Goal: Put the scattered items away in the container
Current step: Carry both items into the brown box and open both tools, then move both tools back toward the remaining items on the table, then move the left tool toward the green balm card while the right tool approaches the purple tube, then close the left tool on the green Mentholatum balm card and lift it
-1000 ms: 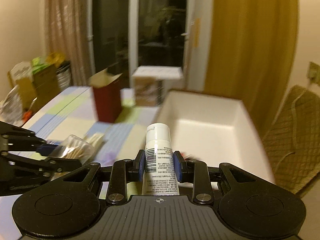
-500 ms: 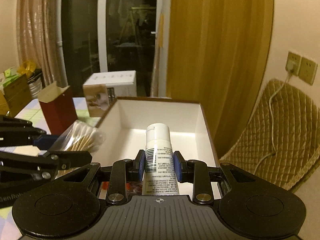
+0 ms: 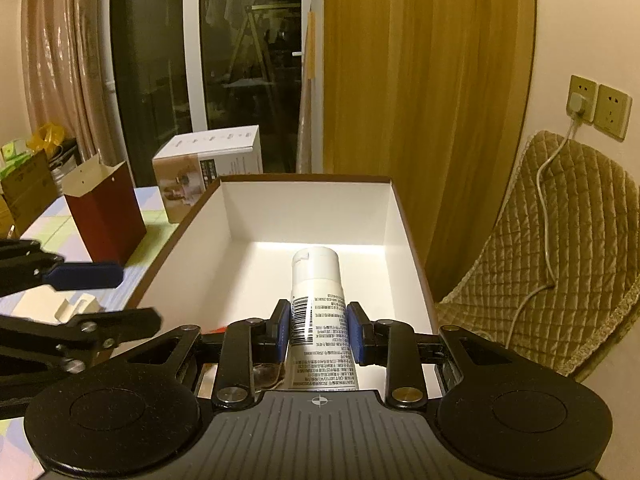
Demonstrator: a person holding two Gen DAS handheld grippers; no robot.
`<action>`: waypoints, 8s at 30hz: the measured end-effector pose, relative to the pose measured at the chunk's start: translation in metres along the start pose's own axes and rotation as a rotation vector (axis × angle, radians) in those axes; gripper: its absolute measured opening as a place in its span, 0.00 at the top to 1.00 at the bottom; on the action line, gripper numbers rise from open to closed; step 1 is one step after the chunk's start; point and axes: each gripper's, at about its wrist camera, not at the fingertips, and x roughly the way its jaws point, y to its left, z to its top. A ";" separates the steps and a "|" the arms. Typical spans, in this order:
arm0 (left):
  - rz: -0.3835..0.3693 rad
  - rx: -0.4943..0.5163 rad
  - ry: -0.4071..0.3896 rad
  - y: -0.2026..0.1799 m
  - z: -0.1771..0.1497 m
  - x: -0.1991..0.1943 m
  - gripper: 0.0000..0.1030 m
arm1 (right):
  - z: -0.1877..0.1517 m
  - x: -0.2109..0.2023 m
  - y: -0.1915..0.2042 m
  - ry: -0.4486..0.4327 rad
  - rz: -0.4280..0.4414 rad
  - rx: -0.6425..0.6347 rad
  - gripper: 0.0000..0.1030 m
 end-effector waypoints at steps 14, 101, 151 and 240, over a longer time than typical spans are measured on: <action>0.052 -0.058 -0.022 0.029 -0.013 -0.029 0.60 | 0.003 0.029 0.018 0.028 0.021 -0.043 0.69; 0.225 -0.246 0.217 0.139 -0.192 -0.122 0.58 | -0.093 0.018 0.206 0.146 0.264 -0.171 0.29; 0.241 -0.319 0.247 0.146 -0.199 -0.098 0.55 | -0.108 0.092 0.222 0.186 0.131 -0.149 0.59; 0.460 0.110 0.273 0.083 -0.193 -0.088 0.96 | -0.141 0.013 0.197 0.263 0.127 -0.096 0.26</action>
